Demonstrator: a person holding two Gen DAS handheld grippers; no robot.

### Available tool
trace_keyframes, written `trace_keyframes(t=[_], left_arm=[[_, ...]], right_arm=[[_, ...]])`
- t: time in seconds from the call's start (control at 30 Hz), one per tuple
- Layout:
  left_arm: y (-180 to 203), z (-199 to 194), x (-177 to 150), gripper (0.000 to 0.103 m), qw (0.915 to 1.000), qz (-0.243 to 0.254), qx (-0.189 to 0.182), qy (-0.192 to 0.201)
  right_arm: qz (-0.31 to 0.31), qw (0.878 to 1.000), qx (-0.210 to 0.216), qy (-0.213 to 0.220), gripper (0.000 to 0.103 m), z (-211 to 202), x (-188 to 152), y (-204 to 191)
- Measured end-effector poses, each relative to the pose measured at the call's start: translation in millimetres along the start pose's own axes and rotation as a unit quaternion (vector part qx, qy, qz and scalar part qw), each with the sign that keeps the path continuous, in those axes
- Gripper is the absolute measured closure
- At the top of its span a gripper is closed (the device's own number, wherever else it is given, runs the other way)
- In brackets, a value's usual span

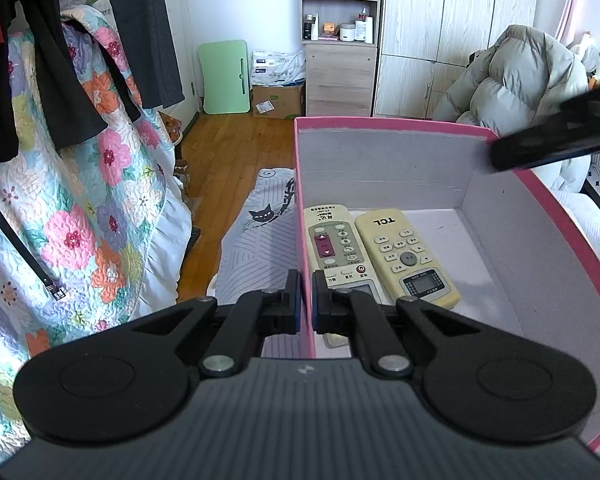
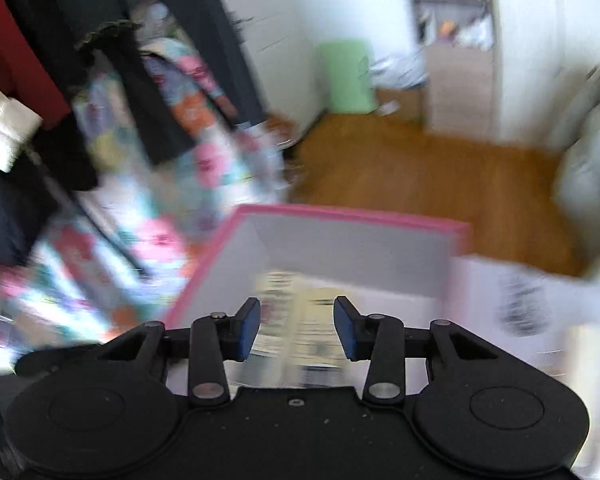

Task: Organize rigid objects
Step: 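Carry the cream remote into the pink box and open the right tool, then grasp the white rectangular remote on the cloth with the right tool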

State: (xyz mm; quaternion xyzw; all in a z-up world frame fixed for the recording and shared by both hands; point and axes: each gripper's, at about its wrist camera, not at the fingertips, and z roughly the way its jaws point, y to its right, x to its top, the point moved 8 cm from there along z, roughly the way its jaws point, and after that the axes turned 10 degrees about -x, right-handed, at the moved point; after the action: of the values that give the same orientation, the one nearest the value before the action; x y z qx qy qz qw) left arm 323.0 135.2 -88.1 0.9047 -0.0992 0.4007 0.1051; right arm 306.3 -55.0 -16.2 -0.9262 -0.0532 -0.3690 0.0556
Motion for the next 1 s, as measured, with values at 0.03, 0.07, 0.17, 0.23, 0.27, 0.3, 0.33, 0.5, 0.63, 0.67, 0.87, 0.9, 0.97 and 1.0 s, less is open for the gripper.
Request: trace_keyframes(t=[0.03, 0.07, 0.17, 0.23, 0.27, 0.3, 0.33, 0.5, 0.63, 0.67, 0.87, 0.9, 0.97, 1.0], left_arm=[[0.3, 0.1, -0.3, 0.099, 1.0, 0.001, 0.0, 0.0], [0.5, -0.4, -0.8, 0.099, 1.0, 0.002, 0.001, -0.001], [1.8, -0.9, -2.0, 0.099, 1.0, 0.004, 0.002, -0.001], [1.8, -0.9, -1.9, 0.099, 1.0, 0.004, 0.002, -0.001], [1.8, -0.4, -1.4, 0.099, 1.0, 0.005, 0.003, -0.001], [1.8, -0.5, -1.3, 0.099, 1.0, 0.005, 0.004, -0.001], [1.7, -0.5, -1.0, 0.099, 1.0, 0.005, 0.005, 0.0], [1.5, -0.7, 0.6, 0.099, 1.0, 0.003, 0.004, 0.0], [1.8, -0.4, 1.7, 0.099, 0.9999, 0.009, 0.006, -0.001], [2.6, -0.4, 2.0, 0.099, 0.9999, 0.014, 0.007, -0.002], [4.0, 1.2, 3.8, 0.099, 0.9998, 0.017, 0.009, -0.003], [4.0, 1.3, 3.8, 0.099, 0.9998, 0.016, 0.009, -0.002], [5.0, 1.6, 3.6, 0.099, 0.9999, 0.014, 0.007, -0.001], [5.0, 1.6, 2.9, 0.099, 0.9999, 0.013, 0.007, -0.001]], right_arm=[[0.001, 1.0, -0.008, 0.007, 0.057, -7.5, -0.6, 8.8], [0.006, 1.0, -0.016, 0.009, 0.057, -15.5, -2.7, 22.0], [0.026, 0.998, -0.053, 0.01, 0.053, -19.9, -5.6, 64.5], [0.021, 0.997, -0.08, 0.004, 0.036, -9.5, -10.3, 87.8], [0.013, 0.995, -0.099, -0.007, 0.028, -7.1, -16.5, 101.2], [0.012, 0.992, -0.125, -0.012, 0.028, -1.3, -23.0, 113.5], [0.009, 0.99, -0.14, -0.013, 0.028, 4.7, -28.6, 122.3], [0.028, 0.986, -0.155, -0.044, 0.028, 35.7, -45.3, 162.9], [0.058, 0.982, -0.161, -0.085, 0.031, 67.0, -52.9, 190.2], [0.069, 0.978, -0.172, -0.097, 0.031, 75.4, -56.7, 197.0], [0.116, 0.971, -0.16, -0.134, 0.038, 106.2, -68.5, 208.2], [0.115, 0.971, -0.162, -0.135, 0.038, 108.0, -69.8, 206.6], [0.111, 0.971, -0.166, -0.129, 0.038, 111.1, -69.2, 205.4], [0.109, 0.972, -0.168, -0.125, 0.038, 111.3, -67.6, 205.7]])
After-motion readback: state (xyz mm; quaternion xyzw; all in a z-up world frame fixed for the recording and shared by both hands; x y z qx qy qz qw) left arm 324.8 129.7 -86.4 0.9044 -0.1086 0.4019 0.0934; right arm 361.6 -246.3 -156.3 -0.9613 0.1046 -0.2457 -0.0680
